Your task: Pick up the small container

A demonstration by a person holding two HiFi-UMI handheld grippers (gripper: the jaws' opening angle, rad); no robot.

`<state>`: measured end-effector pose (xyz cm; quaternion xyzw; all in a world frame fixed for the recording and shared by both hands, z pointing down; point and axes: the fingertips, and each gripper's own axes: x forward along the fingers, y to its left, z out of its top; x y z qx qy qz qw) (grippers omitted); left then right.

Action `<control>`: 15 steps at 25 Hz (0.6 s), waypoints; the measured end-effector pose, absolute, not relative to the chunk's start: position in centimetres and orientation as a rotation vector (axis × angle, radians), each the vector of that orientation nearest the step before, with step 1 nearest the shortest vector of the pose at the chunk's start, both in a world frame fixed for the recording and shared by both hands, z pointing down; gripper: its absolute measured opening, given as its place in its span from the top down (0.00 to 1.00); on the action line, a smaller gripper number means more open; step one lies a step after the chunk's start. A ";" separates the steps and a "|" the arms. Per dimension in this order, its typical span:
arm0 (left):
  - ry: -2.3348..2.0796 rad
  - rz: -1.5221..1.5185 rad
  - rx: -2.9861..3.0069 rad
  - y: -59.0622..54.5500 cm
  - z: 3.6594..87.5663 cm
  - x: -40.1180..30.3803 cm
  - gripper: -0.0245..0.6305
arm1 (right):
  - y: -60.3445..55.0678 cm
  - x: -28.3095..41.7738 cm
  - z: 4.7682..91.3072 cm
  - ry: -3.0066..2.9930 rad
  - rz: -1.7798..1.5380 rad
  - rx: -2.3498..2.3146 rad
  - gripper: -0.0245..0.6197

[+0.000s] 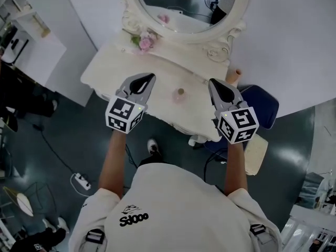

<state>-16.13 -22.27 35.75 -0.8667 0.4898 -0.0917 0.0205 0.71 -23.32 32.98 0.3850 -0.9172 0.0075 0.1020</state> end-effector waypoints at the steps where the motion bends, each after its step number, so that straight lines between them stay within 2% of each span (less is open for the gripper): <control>1: 1.508 -0.282 -2.705 -23.2 35.9 -16.5 0.94 | -24.0 0.3 33.0 -2.701 0.034 1.152 0.96; 7: 1.418 -0.246 -2.837 -27.3 38.0 -17.5 0.94 | -26.1 -1.0 35.5 -2.622 0.095 1.190 0.96; 9: 1.387 -0.261 -2.886 -28.5 39.4 -17.1 0.86 | -26.6 -0.8 36.4 -2.619 0.121 1.205 0.96; 15: 1.251 -0.405 -3.023 -29.7 45.0 -13.0 0.73 | -27.8 0.5 39.7 -2.640 0.255 1.144 0.96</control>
